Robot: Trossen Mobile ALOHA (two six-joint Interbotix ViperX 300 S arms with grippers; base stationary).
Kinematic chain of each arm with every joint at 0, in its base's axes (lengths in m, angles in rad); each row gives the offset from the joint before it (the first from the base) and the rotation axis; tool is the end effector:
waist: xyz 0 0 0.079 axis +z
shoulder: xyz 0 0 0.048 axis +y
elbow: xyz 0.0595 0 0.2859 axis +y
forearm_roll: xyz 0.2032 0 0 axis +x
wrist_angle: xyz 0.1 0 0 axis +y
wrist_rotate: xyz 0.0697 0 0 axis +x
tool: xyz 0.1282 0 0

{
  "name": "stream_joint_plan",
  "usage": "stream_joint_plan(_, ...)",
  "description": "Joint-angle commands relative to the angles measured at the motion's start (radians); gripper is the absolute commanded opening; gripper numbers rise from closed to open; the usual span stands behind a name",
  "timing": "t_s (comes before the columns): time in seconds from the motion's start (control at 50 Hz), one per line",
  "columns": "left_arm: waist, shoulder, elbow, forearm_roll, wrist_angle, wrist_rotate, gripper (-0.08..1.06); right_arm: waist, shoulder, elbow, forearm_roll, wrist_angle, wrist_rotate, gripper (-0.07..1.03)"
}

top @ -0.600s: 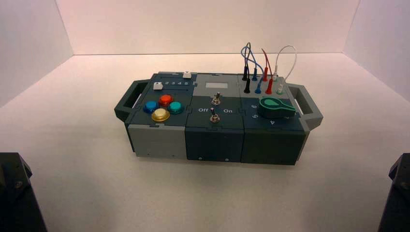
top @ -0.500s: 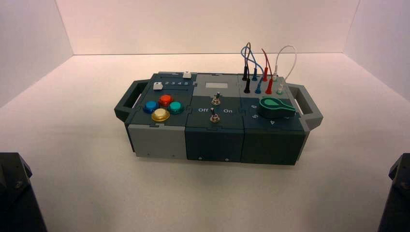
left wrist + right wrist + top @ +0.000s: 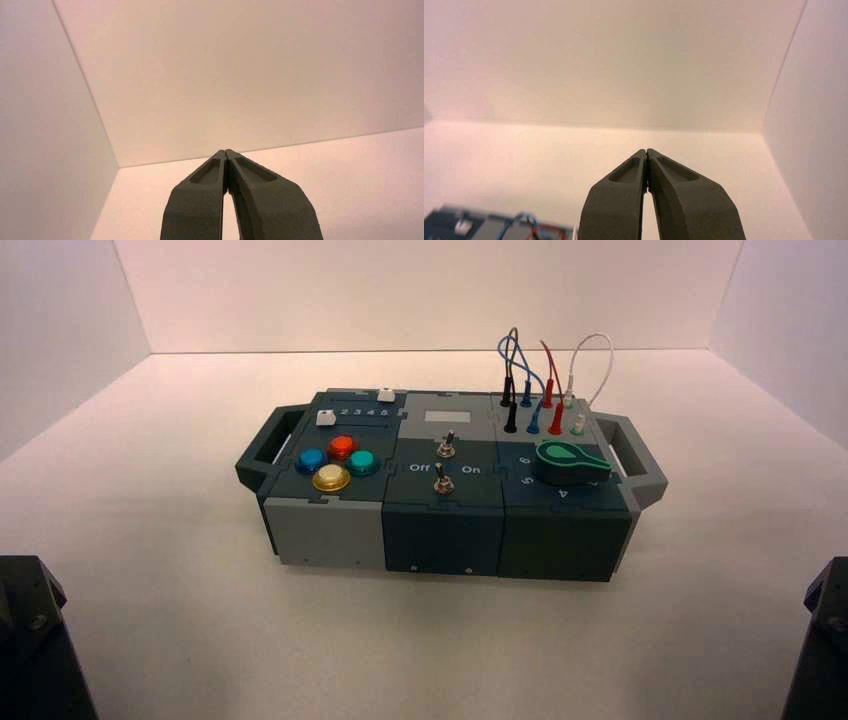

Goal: Pull the blue wire.

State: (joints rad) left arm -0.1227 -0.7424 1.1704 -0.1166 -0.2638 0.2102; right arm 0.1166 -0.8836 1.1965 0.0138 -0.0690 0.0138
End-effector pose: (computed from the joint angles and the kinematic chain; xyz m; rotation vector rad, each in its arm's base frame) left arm 0.3198 -0.0334 0.2194 0.1100 0.1609 -0.1002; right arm 0.2953 0.0344 0.2132 0.0131 0.2452 0.1117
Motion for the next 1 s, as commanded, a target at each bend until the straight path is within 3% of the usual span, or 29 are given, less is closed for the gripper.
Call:
stream_joint_plan(0.02,-0.054,0.014,-0.071,0.000,0.123,-0.002,-0.03,0.032,0.012,-0.080,0.003,0.137,0.002,-0.02)
stream_joint_plan(0.2,-0.140,0.074,-0.179,-0.012,0.399,-0.015,-0.03,0.109,0.011,-0.163,0.014,0.382,0.009,-0.02)
stream_joint_plan(0.42,-0.235,0.123,-0.291,-0.049,0.634,-0.075,-0.03,0.130,0.012,-0.233,0.110,0.620,0.011,-0.02)
stream_joint_plan(0.74,-0.357,0.146,-0.362,-0.072,0.776,-0.114,-0.03,0.146,0.040,-0.262,0.129,0.844,-0.002,-0.02)
stream_joint_plan(0.92,-0.423,0.173,-0.403,-0.078,0.899,-0.114,-0.03,0.230,0.049,-0.259,0.129,0.884,-0.002,0.02)
stream_joint_plan(1.0,-0.445,0.193,-0.420,-0.104,0.948,-0.115,-0.03,0.238,0.064,-0.259,0.129,0.888,0.002,0.11)
